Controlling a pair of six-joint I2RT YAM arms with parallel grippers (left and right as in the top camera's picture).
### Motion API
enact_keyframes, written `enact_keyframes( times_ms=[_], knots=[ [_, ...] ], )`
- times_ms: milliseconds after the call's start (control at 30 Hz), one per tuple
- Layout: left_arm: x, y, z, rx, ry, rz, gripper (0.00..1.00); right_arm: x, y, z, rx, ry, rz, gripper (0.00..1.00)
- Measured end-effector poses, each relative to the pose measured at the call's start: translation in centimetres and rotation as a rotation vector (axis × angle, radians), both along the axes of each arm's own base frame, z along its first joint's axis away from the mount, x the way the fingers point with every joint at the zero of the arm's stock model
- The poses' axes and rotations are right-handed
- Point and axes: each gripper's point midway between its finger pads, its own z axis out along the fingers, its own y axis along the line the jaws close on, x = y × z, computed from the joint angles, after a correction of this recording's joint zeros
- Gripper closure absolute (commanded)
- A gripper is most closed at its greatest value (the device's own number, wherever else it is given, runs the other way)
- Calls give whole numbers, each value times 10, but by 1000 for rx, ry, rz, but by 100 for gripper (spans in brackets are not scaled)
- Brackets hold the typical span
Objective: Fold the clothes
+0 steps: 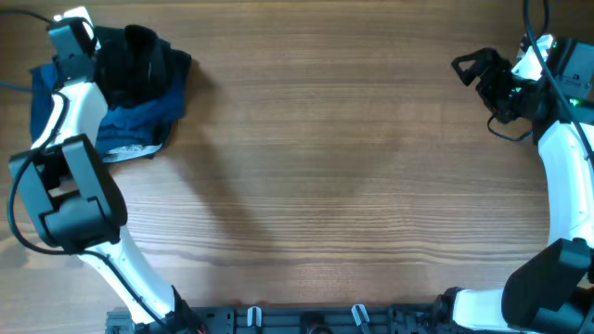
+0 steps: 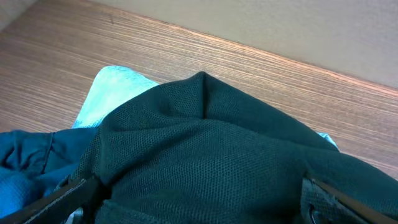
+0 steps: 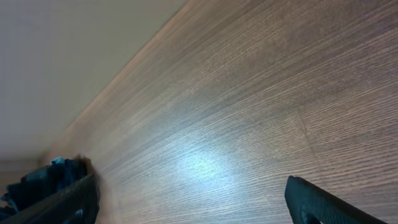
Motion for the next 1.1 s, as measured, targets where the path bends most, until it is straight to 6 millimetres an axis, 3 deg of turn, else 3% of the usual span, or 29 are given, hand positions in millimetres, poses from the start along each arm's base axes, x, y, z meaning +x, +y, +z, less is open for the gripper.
enact_keyframes(
  times_ms=[133,167,233,300,367,467,567,733,833,933,1000,1100],
  knots=[
    [-9,-7,18,26,0,4,0,0,0,0,0,-2,0,4],
    [-16,-10,30,30,-4,4,0,1,1,1,2,-5,3,0],
    [-24,-10,66,51,-52,9,0,4,0,4,-4,-25,9,1],
    [-40,-13,124,83,-131,18,0,10,-2,10,-40,-72,29,0],
    [-58,-20,161,93,-167,14,0,14,-6,13,-91,-105,46,0],
    [-81,-42,187,80,-166,-10,0,16,-17,24,-218,-148,61,0],
    [-89,-68,169,14,-86,-51,0,14,-29,50,-377,-213,71,0],
    [-101,-139,135,-141,53,-234,0,-3,-36,100,-604,-335,112,1],
    [-116,-178,120,-215,143,-335,0,-16,-33,124,-681,-388,131,0],
    [-123,-207,115,-247,179,-408,0,-28,-14,145,-750,-450,188,0],
    [-124,-219,115,-252,184,-439,0,-39,-9,147,-755,-440,211,0],
    [-125,-225,115,-256,185,-454,0,-52,-6,129,-731,-354,246,0]
  ],
)
